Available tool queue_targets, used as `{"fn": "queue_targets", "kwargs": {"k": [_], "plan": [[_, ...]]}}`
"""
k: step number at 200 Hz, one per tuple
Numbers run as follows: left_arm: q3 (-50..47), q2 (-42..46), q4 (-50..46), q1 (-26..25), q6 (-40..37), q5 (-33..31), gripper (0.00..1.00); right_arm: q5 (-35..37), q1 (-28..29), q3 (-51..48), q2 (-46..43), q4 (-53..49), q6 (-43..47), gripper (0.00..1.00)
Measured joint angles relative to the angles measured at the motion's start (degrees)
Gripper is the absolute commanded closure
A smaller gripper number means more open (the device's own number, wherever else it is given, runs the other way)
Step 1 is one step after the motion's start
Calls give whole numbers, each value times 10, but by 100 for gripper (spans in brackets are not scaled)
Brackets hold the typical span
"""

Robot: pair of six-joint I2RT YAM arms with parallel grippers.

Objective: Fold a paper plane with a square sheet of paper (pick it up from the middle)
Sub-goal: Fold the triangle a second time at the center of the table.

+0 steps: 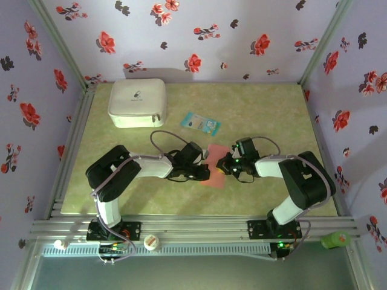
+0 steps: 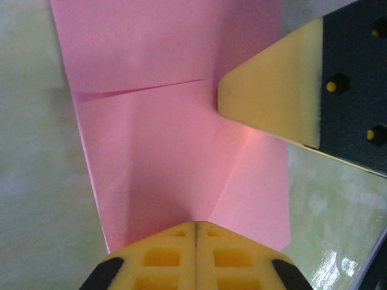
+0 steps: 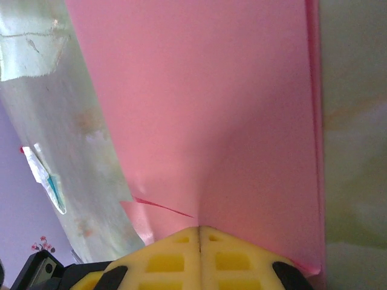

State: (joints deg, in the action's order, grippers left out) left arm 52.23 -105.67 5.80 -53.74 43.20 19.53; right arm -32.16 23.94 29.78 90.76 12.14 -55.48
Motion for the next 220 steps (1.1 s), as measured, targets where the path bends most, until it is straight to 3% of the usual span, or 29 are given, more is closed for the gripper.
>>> {"fn": "queue_targets", "kwargs": {"k": [102,220], "plan": [[45,11,27,-1,64,48,99,6,-4,2,-3,-9,26,100],[40,-35,-17,1,49,52,96,14,-7,6,-8,-26,26,100]]}}
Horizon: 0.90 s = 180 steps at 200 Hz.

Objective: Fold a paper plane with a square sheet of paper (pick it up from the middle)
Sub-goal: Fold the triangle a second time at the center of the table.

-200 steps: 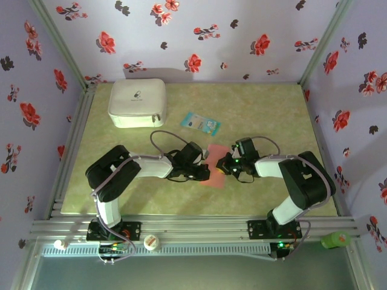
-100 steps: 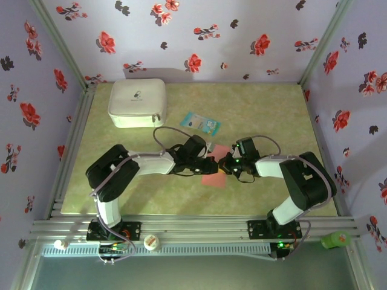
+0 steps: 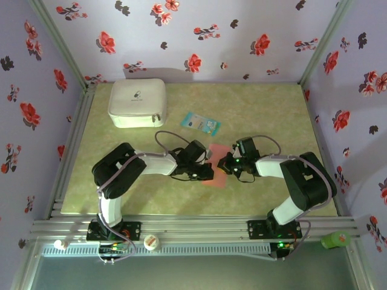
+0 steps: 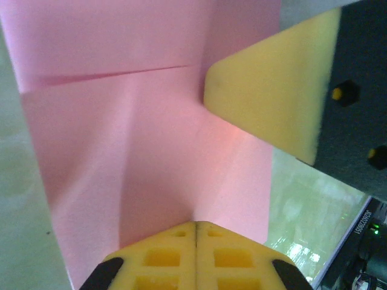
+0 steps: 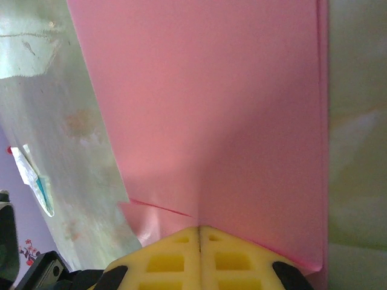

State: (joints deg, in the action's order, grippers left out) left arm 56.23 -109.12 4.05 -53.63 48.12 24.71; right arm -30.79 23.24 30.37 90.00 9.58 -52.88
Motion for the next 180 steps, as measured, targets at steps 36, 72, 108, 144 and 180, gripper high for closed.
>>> {"fn": "queue_targets", "kwargs": {"k": [36,72,108,144,180], "plan": [[-35,17,31,1,0,2,95,1,0,1,0,-3,2,100],[-79,49,43,3,0,2,93,1,0,2,1,-4,4,100],[-131,73,92,8,21,5,93,-1,0,2,3,-2,4,100],[-175,104,116,10,45,5,93,-1,0,2,3,-2,4,100],[-165,129,91,18,46,6,94,2,0,6,1,-9,4,100]]}}
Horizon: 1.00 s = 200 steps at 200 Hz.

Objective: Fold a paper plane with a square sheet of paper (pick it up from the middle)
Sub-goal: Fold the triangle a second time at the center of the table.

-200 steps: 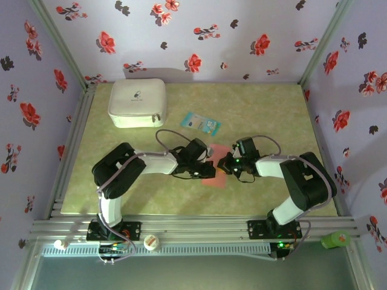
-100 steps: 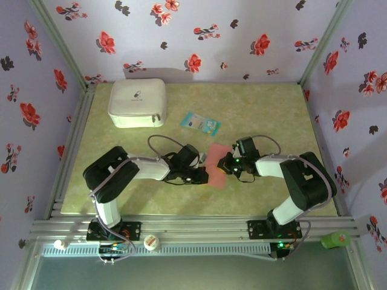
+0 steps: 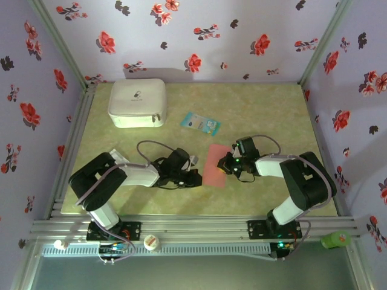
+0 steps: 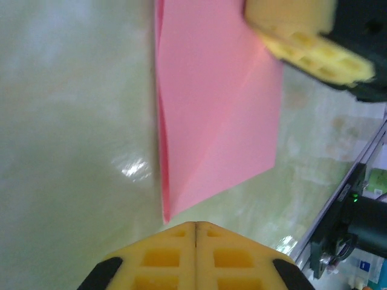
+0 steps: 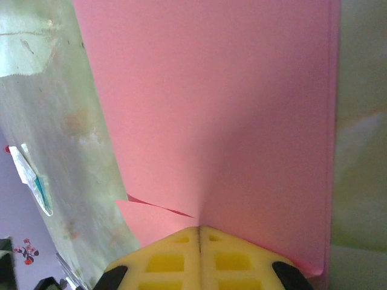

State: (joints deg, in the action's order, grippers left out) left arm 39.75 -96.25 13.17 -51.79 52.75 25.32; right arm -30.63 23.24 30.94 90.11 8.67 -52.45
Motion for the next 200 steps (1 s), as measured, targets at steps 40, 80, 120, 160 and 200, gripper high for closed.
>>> {"fn": "queue_targets", "kwargs": {"k": [40,80,120,160,200], "plan": [[67,-19,-15,12,-11,1,94,7,0,4,-2,-11,2,100],[122,-80,-27,12,-32,4,95,8,0,5,-2,-13,3,100],[143,-122,-61,12,-53,5,97,9,0,5,-5,-15,2,100],[142,-123,-61,12,-58,7,97,8,-1,5,-23,-32,2,100],[138,-123,-53,12,-60,9,98,-18,10,5,-42,-21,-2,100]]}}
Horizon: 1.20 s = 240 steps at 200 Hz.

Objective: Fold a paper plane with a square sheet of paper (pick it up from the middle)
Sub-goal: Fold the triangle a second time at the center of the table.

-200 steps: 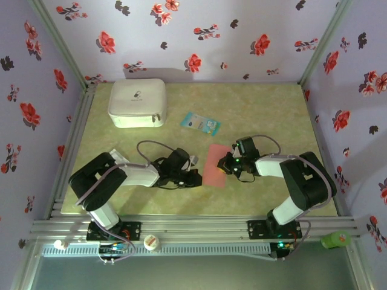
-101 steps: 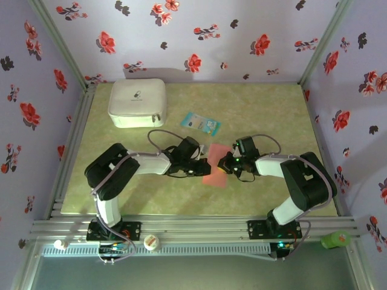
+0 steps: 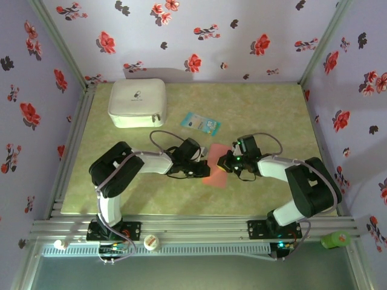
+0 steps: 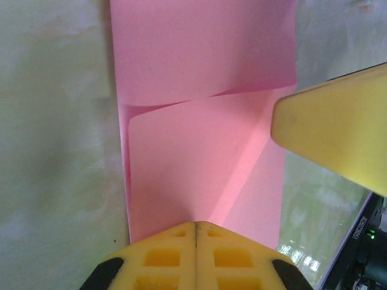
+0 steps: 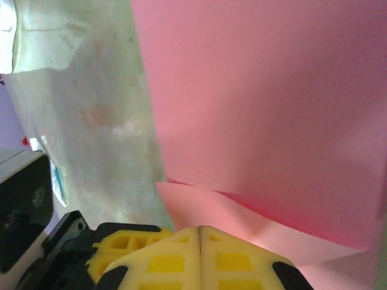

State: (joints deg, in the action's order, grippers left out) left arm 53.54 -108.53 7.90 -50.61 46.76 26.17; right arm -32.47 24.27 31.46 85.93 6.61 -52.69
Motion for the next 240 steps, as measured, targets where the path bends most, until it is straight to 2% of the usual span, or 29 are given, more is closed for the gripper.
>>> {"fn": "queue_targets", "kwargs": {"k": [52,129,199,240], "plan": [[0,0,0,0,0,0,99,-4,31,-13,34,9,-3,100],[0,-3,7,0,-4,0,100,-23,-32,-29,27,23,-3,100],[-1,-3,11,-2,-4,1,100,70,-86,-29,-37,-74,13,100],[-3,-1,15,-4,2,-2,99,79,-90,-19,-78,-113,18,97]]}}
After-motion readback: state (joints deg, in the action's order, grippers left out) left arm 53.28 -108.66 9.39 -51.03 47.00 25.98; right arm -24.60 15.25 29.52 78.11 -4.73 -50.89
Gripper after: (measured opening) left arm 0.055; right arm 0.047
